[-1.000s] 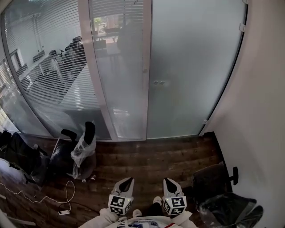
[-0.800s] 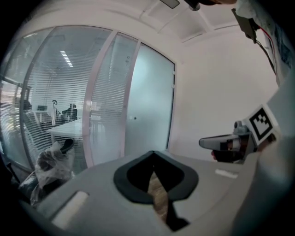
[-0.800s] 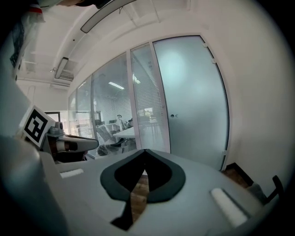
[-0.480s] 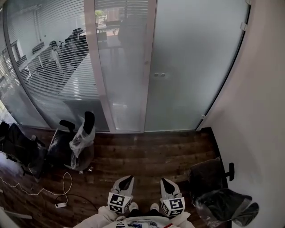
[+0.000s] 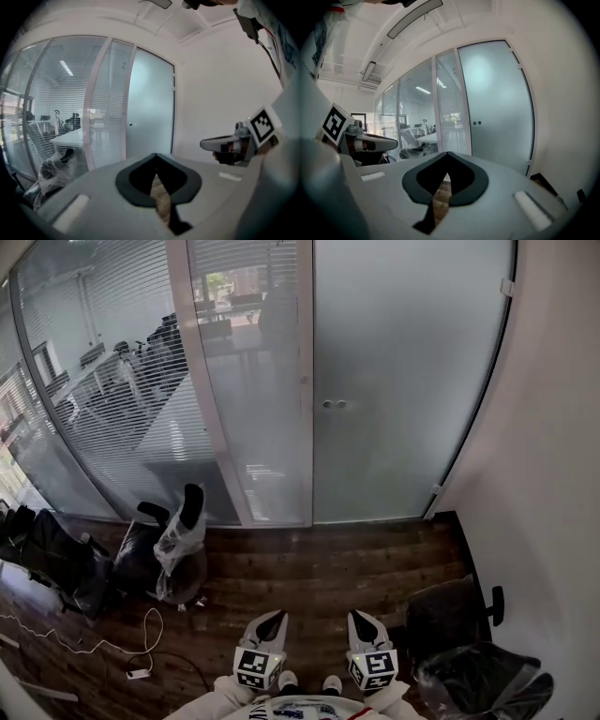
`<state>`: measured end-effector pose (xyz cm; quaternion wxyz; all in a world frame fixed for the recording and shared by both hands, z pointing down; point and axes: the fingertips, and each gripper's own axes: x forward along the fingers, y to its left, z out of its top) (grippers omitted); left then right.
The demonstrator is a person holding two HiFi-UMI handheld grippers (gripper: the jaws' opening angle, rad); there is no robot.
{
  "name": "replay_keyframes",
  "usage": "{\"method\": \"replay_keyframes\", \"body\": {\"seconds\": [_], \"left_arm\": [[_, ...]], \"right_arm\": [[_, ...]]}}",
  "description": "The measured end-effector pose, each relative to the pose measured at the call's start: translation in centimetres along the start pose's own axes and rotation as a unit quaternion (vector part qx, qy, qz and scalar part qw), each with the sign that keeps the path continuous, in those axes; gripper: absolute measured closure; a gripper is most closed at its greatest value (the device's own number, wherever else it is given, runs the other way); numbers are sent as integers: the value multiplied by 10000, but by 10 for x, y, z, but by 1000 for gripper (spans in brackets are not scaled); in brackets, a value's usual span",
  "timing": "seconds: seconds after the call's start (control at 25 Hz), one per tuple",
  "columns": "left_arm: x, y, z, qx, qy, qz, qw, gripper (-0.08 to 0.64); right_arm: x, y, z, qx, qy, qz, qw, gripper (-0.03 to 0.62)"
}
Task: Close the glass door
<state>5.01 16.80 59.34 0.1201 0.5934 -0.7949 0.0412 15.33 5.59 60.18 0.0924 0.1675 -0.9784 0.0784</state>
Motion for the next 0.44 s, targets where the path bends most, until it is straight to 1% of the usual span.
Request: {"method": "replay_keyframes", "body": {"seconds": [0.12, 0.44], "left_arm": [[5, -6, 3, 69, 40, 41, 10000, 557], [20, -23, 3, 144, -17, 158, 9998, 557]], "right_arm": [[-1, -9, 1, 74, -29, 0, 10000, 586], [-5, -38, -1, 216, -30, 19, 9998, 586]]}}
